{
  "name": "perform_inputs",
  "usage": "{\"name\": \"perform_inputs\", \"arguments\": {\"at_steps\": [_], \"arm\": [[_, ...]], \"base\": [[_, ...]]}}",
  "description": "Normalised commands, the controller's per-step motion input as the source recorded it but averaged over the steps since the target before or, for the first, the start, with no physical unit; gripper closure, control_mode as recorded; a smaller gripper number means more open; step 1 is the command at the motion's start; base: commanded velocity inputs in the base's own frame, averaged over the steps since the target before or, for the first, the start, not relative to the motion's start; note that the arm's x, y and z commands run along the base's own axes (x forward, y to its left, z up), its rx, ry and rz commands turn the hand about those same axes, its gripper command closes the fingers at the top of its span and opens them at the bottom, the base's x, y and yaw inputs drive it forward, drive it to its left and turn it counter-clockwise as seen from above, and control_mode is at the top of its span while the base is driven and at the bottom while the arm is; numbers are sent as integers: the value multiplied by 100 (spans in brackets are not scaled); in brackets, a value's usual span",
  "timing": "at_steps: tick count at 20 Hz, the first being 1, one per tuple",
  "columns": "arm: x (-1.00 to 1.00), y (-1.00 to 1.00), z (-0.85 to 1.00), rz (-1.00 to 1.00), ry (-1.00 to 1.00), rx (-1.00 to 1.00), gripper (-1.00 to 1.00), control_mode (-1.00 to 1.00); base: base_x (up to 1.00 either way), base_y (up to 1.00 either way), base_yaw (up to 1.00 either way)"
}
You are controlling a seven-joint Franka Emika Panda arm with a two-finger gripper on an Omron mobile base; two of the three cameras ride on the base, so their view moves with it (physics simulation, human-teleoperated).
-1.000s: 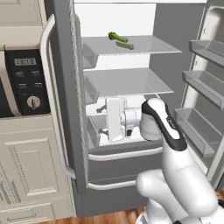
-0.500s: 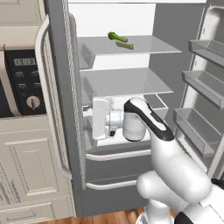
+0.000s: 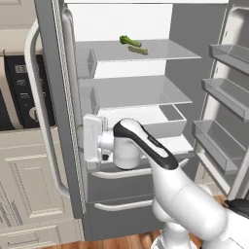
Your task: Retrieve the butter from the fridge and place it on a plate on the dining table. Then retrieve the butter knife by the fridge and place it near the plate.
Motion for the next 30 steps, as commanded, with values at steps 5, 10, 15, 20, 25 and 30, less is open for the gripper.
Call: {"name": "perform_inputs", "arguments": {"at_steps": [5,10,15,20,25,30], "arm": [[1,14,27,-5,24,-18,-100,-100],[-3,-39,21,-5,32,-28,-100,-100],[-17,-96,0,-4,14,-40,-100,-100],[-3,-100,0,-2,15,-55,-100,-100],[1,-96,0,0,25,-69,-100,-100],[0,-75,-1,10,14,-73,-100,-100]], "base": [[0,0,0],[0,0,0],[0,0,0],[0,0,0],[0,0,0],[0,0,0]]}}
